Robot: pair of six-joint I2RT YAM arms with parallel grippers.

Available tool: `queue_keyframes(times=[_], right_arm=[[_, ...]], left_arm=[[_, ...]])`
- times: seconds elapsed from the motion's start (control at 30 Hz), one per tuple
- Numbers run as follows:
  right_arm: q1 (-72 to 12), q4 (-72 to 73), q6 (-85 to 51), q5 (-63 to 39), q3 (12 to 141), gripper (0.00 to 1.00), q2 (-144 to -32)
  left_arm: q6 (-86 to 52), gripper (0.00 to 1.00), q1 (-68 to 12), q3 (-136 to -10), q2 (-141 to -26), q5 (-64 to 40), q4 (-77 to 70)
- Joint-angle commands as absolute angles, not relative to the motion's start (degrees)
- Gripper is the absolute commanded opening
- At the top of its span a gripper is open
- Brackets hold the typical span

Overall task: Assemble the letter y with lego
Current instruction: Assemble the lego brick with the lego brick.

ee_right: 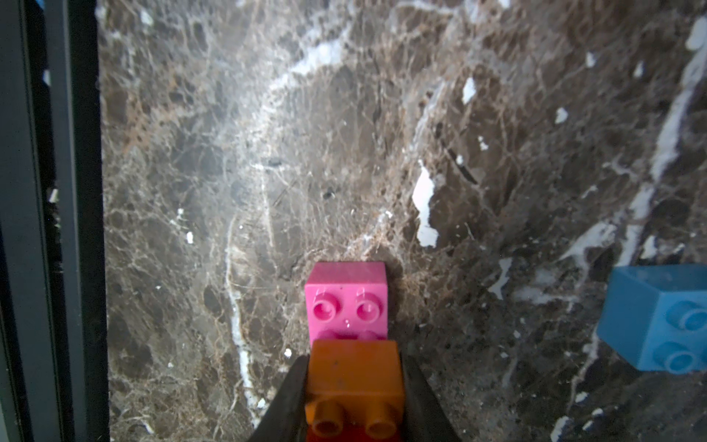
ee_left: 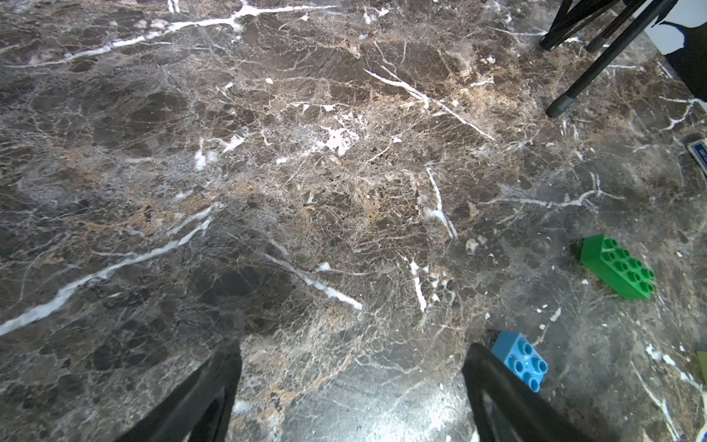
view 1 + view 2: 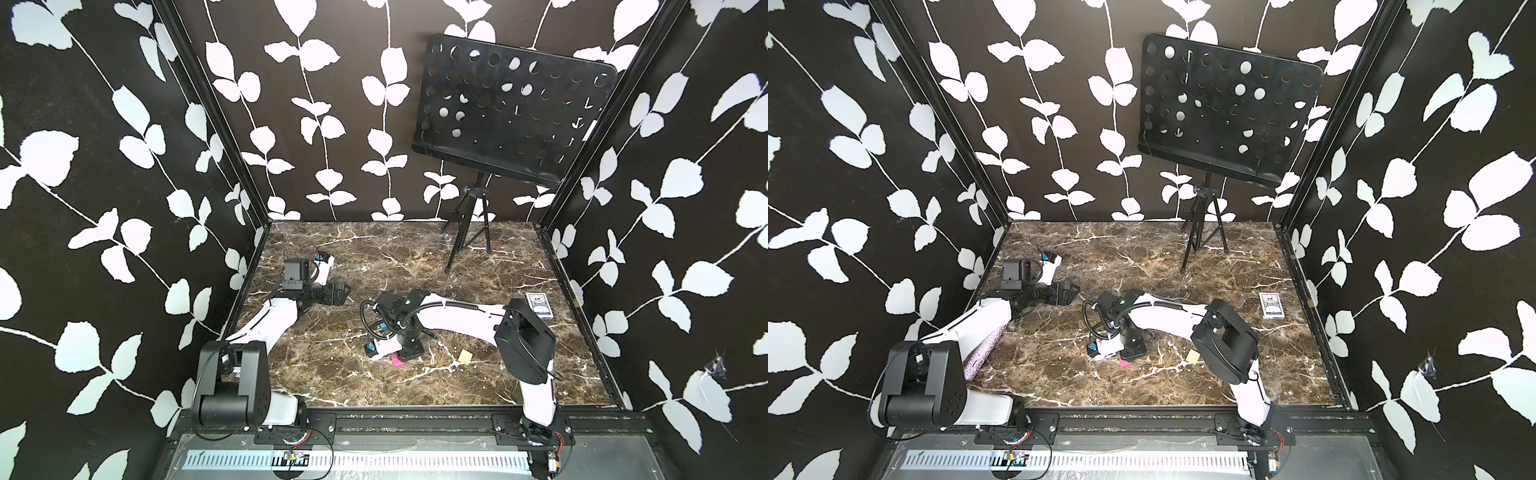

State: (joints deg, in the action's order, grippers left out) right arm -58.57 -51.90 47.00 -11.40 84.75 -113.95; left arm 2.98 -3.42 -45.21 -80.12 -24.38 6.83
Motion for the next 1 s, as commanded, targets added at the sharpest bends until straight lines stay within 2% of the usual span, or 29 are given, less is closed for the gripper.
queue_keyframes(times=[0.0, 0.27, 0.67, 0.87, 0.97], right_arm=[[-59.19, -54.77, 47.86, -10.91, 85.59, 0.3, -115.79], [-60.88, -55.34, 43.75, -11.26, 83.27, 0.28, -115.14], [-60.67, -57.65, 32.22, -1.28, 83.13, 0.26, -118.94], [-61.05, -57.99, 37.94, -2.78, 81.77, 0.25, -117.24], [-60.93, -57.33, 36.21, -5.75, 83.74, 0.25, -117.34]], left_arm=[[2.64, 0.92, -3.21, -44.3, -78.68, -25.22, 5.63], [2.81, 0.92, -3.17, -44.3, -78.91, -25.22, 5.62], [2.53, 0.92, -3.21, -44.23, -78.75, -25.56, 5.54], [2.46, 0.92, -3.14, -44.07, -78.66, -25.62, 5.45], [2.46, 0.92, -3.24, -44.12, -78.66, -25.66, 5.38]])
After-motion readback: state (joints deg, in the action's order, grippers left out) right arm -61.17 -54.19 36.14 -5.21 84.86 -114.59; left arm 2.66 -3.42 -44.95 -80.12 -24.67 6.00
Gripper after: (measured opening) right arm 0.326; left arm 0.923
